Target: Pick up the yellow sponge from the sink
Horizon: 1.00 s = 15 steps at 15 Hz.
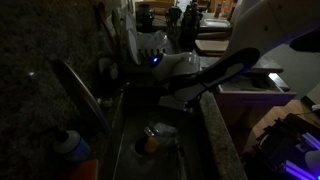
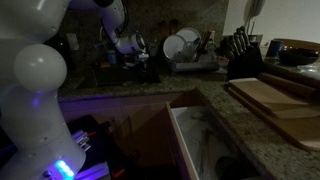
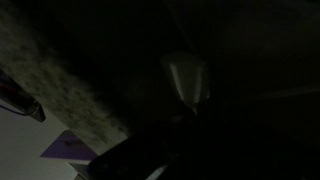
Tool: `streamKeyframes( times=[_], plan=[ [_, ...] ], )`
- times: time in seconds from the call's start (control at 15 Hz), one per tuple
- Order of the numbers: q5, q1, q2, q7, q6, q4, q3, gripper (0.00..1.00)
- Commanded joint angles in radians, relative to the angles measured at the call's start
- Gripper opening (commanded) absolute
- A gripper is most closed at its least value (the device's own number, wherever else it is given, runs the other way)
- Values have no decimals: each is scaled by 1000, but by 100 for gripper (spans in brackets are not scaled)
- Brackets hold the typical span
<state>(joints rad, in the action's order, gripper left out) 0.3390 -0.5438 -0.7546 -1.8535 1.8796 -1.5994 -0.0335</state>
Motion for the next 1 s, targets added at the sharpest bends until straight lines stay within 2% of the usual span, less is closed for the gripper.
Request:
streamKeyframes(
  times=[0.0, 0.33, 0.4, 0.6, 0.67, 0.73, 0.87, 0.93],
  plan=[
    [101, -41, 206, -170, 8, -232, -4, 2],
    [230, -82, 371, -562, 44, -444, 19, 2],
    [222, -114, 399, -637, 50, -488, -5, 2],
    [215, -133, 488, -875, 55, -629, 1, 2],
    [153, -245, 522, -763, 22, -588, -187, 2],
    [154, -258, 536, -780, 33, -618, -215, 2],
    [143, -353, 515, -758, 103, -636, -378, 2],
    [120, -402, 495, -751, 163, -652, -460, 32]
  ],
)
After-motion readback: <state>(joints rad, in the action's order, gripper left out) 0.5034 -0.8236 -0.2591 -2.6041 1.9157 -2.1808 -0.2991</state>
